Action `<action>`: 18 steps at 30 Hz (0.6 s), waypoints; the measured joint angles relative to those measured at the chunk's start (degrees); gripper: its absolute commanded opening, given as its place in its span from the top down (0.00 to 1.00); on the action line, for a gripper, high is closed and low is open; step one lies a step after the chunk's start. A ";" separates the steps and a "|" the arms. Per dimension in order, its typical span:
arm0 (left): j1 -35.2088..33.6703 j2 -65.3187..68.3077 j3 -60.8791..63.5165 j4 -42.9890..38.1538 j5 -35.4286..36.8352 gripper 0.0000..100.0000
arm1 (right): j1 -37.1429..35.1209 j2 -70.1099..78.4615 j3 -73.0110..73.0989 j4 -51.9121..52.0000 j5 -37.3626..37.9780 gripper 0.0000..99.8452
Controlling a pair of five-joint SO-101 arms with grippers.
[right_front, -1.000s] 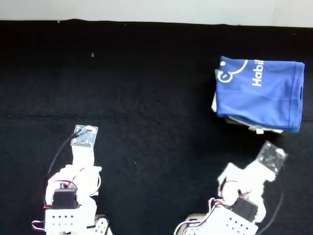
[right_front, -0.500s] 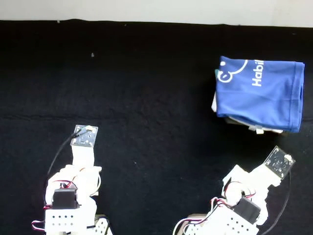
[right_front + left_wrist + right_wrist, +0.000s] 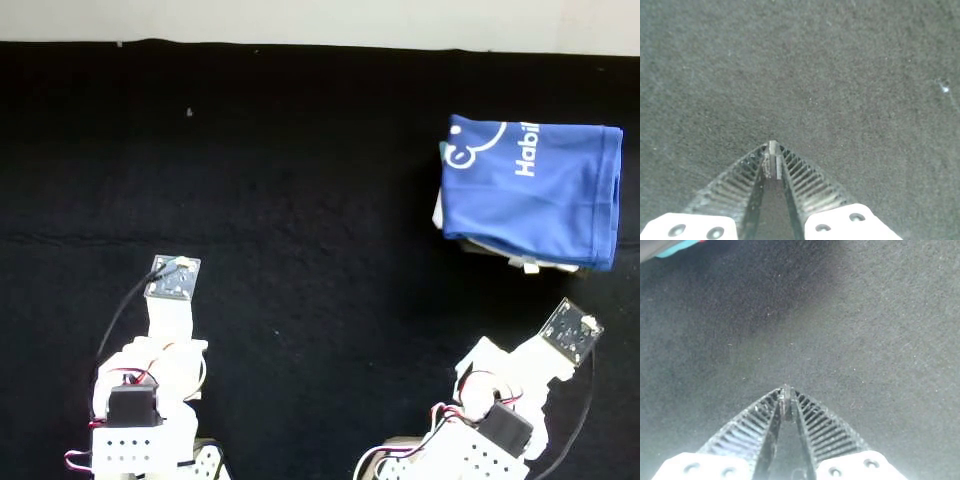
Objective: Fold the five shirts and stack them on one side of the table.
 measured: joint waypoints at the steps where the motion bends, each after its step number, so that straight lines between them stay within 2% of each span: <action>1: 0.00 0.00 0.00 0.00 0.00 0.99 | 0.00 0.00 0.00 0.00 0.00 0.99; 8: 0.00 0.00 0.00 0.00 0.00 0.99 | -0.62 0.00 0.00 0.00 0.00 0.99; 14: 0.00 0.00 0.00 0.00 0.00 0.99 | -9.58 0.00 0.00 0.00 0.00 0.99; 18: 0.00 0.00 0.00 0.00 0.00 0.99 | -11.96 0.00 0.00 0.00 0.00 0.99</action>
